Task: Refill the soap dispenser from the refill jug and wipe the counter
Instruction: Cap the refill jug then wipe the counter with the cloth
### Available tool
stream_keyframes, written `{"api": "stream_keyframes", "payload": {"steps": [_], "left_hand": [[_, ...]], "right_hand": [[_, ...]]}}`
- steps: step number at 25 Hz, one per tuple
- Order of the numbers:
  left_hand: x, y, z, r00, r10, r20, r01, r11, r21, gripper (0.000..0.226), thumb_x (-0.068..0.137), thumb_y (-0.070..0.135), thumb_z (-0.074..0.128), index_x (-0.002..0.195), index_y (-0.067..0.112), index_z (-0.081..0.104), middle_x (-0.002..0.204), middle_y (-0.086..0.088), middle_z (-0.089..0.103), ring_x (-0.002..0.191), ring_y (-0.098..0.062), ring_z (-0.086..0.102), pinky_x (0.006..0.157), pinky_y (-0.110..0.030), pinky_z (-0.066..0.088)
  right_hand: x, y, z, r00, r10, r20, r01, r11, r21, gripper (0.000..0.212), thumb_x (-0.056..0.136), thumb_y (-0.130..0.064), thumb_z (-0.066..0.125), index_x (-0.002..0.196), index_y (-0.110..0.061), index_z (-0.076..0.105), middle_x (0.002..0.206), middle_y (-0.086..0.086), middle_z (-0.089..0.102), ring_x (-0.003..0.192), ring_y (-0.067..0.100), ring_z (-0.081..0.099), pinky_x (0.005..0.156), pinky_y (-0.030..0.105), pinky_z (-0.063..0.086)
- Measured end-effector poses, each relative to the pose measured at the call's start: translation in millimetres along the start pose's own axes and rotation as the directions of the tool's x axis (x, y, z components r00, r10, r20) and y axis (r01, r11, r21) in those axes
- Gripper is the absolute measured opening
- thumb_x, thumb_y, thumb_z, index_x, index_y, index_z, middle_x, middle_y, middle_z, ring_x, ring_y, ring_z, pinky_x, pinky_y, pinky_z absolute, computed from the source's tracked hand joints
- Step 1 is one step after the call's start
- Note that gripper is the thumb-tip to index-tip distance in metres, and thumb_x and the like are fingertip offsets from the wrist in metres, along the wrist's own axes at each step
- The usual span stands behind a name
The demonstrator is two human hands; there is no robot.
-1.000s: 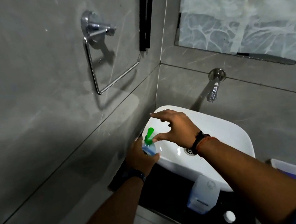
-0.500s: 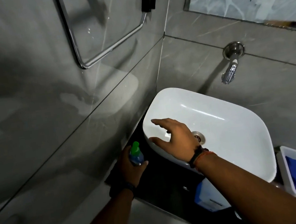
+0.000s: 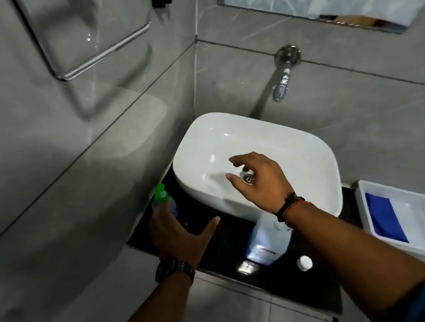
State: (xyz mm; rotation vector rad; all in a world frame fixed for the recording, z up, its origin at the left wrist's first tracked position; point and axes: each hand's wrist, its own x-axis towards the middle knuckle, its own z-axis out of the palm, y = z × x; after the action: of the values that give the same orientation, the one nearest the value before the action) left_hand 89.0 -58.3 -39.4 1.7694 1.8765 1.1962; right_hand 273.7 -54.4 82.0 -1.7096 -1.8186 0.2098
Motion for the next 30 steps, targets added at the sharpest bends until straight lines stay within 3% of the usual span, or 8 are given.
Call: {"api": "stream_keyframes", "payload": {"steps": [2,7,9,12,15,19,25,30], "left_hand": [[-15,27,8,0.977,0.117,0.176,-0.101,0.99,-0.099,0.104,0.045,0.08,0.067,0.124,0.015,0.048,0.124,-0.006,0.053,0.116,-0.024,0.048,0.098,-0.044,0.043],[-45,75,30,0.736,0.247,0.631,-0.09,0.959,-0.27,0.108,0.033,0.072,0.079,0.125,0.028,0.044,0.12,0.013,0.045,0.11,-0.009,0.05,0.096,-0.034,0.046],[-48,81,39,0.687,0.23,0.689,-0.061,0.964,-0.261,0.114,0.034,0.06,0.087,0.132,0.025,0.04,0.129,0.007,0.045,0.119,-0.014,0.046,0.101,-0.034,0.041],[-51,82,53,0.663,0.21,0.719,-0.024,0.965,-0.261,0.116,0.036,0.043,0.092,0.137,0.025,0.037,0.136,0.003,0.044,0.124,-0.017,0.043,0.104,-0.037,0.039],[-54,76,59,0.683,0.232,0.693,-0.018,0.953,-0.301,0.109,0.04,0.033,0.093,0.134,0.024,0.041,0.133,0.005,0.047,0.122,-0.016,0.046,0.102,-0.036,0.041],[-54,76,61,0.703,0.223,0.675,-0.025,0.957,-0.29,0.097,0.035,0.036,0.094,0.12,0.026,0.048,0.119,0.005,0.055,0.107,-0.015,0.054,0.09,-0.031,0.048],[-58,85,57,0.668,0.188,0.72,-0.017,0.971,-0.239,0.088,0.034,0.039,0.093,0.109,0.026,0.048,0.106,0.005,0.059,0.094,-0.016,0.057,0.08,-0.03,0.051],[-52,107,29,0.671,0.13,0.73,0.069,0.969,-0.236,0.079,0.031,0.047,0.083,0.101,0.032,0.05,0.098,0.007,0.064,0.092,-0.018,0.063,0.079,-0.036,0.054]], "right_hand": [[-24,17,-32,0.999,0.021,-0.045,-0.023,0.999,-0.038,0.022,0.082,-0.032,0.067,0.101,-0.021,0.068,0.089,-0.004,0.068,0.071,0.01,0.059,0.071,0.021,0.045],[-100,68,-78,0.979,0.185,0.086,-0.176,0.979,-0.1,0.008,0.073,-0.028,0.057,0.074,-0.022,0.062,0.068,-0.006,0.067,0.058,0.012,0.061,0.061,0.028,0.052],[-126,92,-75,0.928,0.271,0.256,-0.224,0.954,-0.201,0.012,0.071,-0.027,0.056,0.078,-0.02,0.064,0.075,-0.001,0.071,0.072,0.022,0.067,0.067,0.031,0.055],[-149,122,-49,0.757,0.414,0.505,-0.225,0.891,-0.393,0.032,0.077,-0.025,0.063,0.109,-0.021,0.065,0.112,0.011,0.068,0.106,0.031,0.062,0.089,0.035,0.052],[-158,139,-18,0.691,0.479,0.541,-0.247,0.86,-0.447,0.052,0.081,-0.025,0.068,0.131,-0.019,0.054,0.131,0.013,0.057,0.12,0.033,0.054,0.099,0.035,0.045],[-161,150,13,0.678,0.52,0.52,-0.259,0.831,-0.492,0.032,0.086,-0.012,0.058,0.118,-0.008,0.061,0.125,0.021,0.058,0.114,0.038,0.058,0.096,0.037,0.048],[-164,141,4,0.698,0.511,0.503,-0.329,0.851,-0.408,0.03,0.077,-0.019,0.063,0.107,-0.02,0.068,0.116,0.01,0.067,0.108,0.03,0.063,0.089,0.028,0.05],[-133,90,-71,0.92,0.315,0.233,-0.321,0.947,-0.012,0.023,0.067,-0.026,0.074,0.09,-0.025,0.074,0.074,-0.012,0.068,0.065,-0.003,0.062,0.066,0.013,0.045]]}}
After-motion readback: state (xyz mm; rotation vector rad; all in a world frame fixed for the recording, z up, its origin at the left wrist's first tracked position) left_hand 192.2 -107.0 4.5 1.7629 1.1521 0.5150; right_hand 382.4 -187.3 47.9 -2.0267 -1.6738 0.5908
